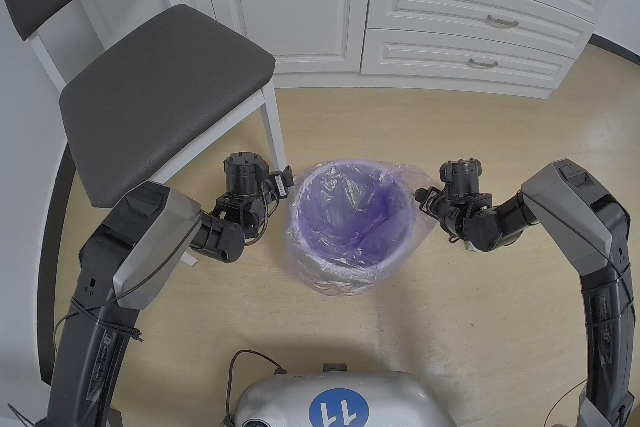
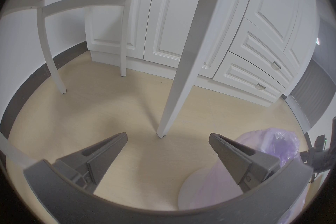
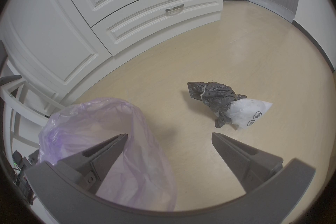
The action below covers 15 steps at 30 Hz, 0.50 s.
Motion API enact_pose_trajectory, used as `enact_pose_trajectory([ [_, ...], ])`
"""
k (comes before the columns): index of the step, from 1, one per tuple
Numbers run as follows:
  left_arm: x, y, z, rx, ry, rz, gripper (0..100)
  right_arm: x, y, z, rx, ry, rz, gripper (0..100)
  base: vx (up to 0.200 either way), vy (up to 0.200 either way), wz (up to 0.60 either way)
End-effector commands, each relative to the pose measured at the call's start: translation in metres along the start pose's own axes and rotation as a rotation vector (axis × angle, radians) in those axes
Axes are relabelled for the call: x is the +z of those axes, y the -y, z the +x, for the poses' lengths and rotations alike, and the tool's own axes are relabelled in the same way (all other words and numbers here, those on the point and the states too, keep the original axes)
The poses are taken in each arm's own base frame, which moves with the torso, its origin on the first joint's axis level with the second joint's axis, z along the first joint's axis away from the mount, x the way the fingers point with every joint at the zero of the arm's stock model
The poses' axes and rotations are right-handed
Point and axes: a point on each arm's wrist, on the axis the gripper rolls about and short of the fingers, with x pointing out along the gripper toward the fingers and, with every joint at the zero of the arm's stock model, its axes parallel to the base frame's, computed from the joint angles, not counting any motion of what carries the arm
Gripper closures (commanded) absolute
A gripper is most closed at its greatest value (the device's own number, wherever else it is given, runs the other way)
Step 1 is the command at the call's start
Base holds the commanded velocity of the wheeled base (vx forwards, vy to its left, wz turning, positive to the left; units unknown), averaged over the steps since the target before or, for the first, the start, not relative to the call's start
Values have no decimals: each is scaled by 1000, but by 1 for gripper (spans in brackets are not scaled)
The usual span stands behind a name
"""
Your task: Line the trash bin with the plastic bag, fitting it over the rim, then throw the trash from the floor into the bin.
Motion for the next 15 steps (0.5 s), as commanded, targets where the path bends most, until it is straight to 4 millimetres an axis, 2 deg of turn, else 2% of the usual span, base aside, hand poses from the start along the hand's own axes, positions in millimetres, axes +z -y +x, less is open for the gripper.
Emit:
enact_pose_trajectory([
  [1,21,12,-17,-1,20,-1,0,8,-8,-20,-5,-34,-34,0,0,0,0],
  [7,34,24,-33,-3,37,22,0,-8,-7,-29,-57,-143,-122,0,0,0,0],
  [13,40,31,-45,-17,32,42,0,-21,-7,-38,-121,-152,-198,0,0,0,0],
  [15,43,32,-49,-20,32,42,0,-25,-9,-46,-124,-162,-221,0,0,0,0],
])
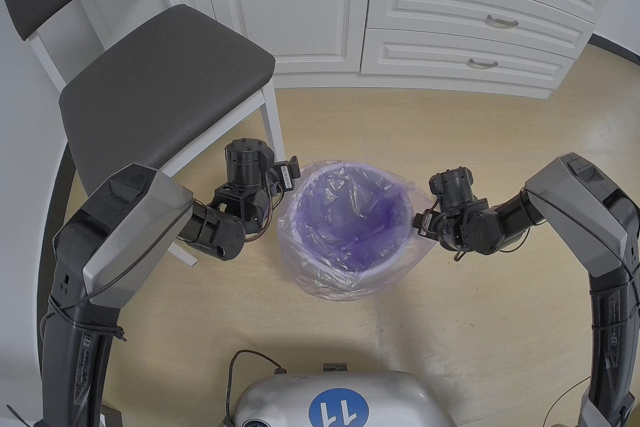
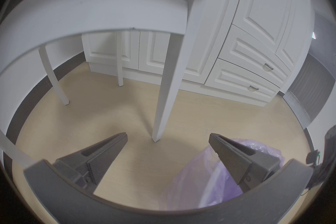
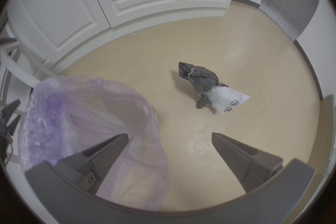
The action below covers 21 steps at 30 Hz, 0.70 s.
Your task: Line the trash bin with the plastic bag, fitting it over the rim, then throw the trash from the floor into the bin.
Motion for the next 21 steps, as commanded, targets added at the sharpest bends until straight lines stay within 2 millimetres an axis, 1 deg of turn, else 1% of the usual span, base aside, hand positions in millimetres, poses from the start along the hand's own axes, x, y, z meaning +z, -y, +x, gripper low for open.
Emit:
enact_pose_trajectory([
  [1,16,7,-13,-17,14,-2,0,-9,-5,-16,4,-17,-39,0,0,0,0],
  [3,16,8,-15,-21,12,-3,0,-11,-5,-22,9,-23,-48,0,0,0,0],
  [7,22,11,-23,-30,11,-1,0,-16,-11,-41,35,-32,-89,0,0,0,0],
  [9,23,12,-24,-31,11,-1,0,-18,-12,-45,41,-34,-98,0,0,0,0],
  [12,27,13,-30,-36,10,0,0,-26,-18,-58,62,-49,-128,0,0,0,0],
  [17,31,16,-40,-47,3,3,0,-35,-23,-71,84,-66,-167,0,0,0,0],
  [18,31,16,-40,-47,3,3,0,-35,-23,-71,84,-66,-167,0,0,0,0],
  [21,31,19,-48,-57,-10,10,0,-42,-23,-77,91,-82,-217,0,0,0,0],
])
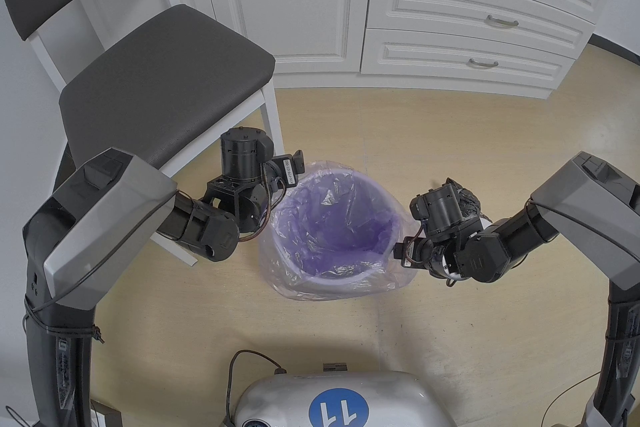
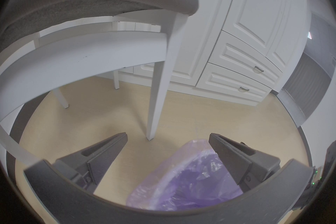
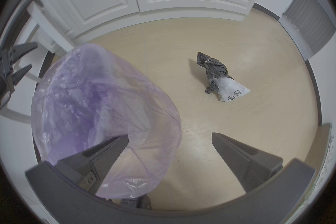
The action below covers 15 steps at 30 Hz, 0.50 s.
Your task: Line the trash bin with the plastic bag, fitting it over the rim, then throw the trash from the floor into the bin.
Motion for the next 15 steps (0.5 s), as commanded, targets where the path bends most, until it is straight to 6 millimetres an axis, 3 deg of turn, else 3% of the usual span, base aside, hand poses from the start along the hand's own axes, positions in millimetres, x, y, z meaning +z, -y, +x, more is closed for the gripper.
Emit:
enact_pose_trajectory([
  [1,7,5,-12,-16,-3,2,0,-7,-3,-12,18,-14,-42,0,0,0,0],
  [10,4,3,-20,-16,-27,37,0,-34,-18,-22,54,-71,-139,0,0,0,0],
  [15,8,-5,-26,0,-34,39,0,-59,-36,-23,85,-106,-187,0,0,0,0],
])
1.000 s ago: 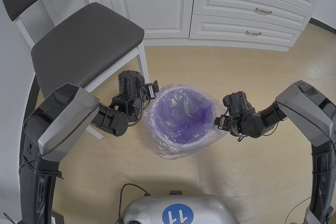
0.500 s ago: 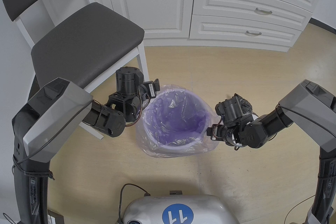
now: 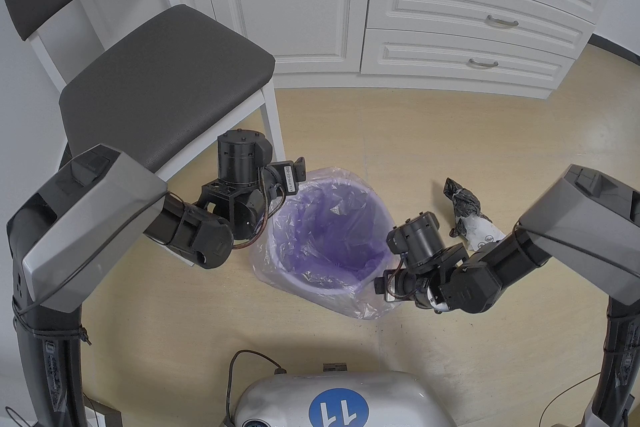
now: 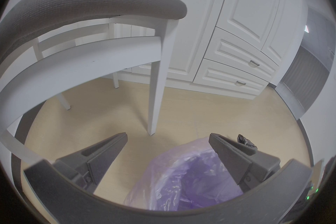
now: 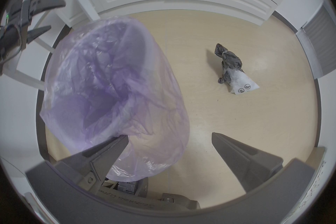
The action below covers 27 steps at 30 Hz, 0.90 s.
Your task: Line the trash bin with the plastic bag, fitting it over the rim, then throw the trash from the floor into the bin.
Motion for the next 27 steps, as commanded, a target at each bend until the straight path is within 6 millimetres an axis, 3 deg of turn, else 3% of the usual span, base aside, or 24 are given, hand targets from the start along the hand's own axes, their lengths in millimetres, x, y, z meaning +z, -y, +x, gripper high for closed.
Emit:
enact_pose_trajectory([
  [1,7,-9,-6,16,2,-3,0,-18,-17,4,22,-31,-35,0,0,0,0],
  [8,5,-40,-7,28,-49,14,0,-26,-32,0,57,-34,-30,0,0,0,0],
  [17,-16,-75,-6,-42,-155,113,0,-36,-53,-13,148,-59,3,0,0,0,0],
  [27,-29,-80,-1,-73,-194,115,0,-41,-58,-20,178,-48,-3,0,0,0,0],
])
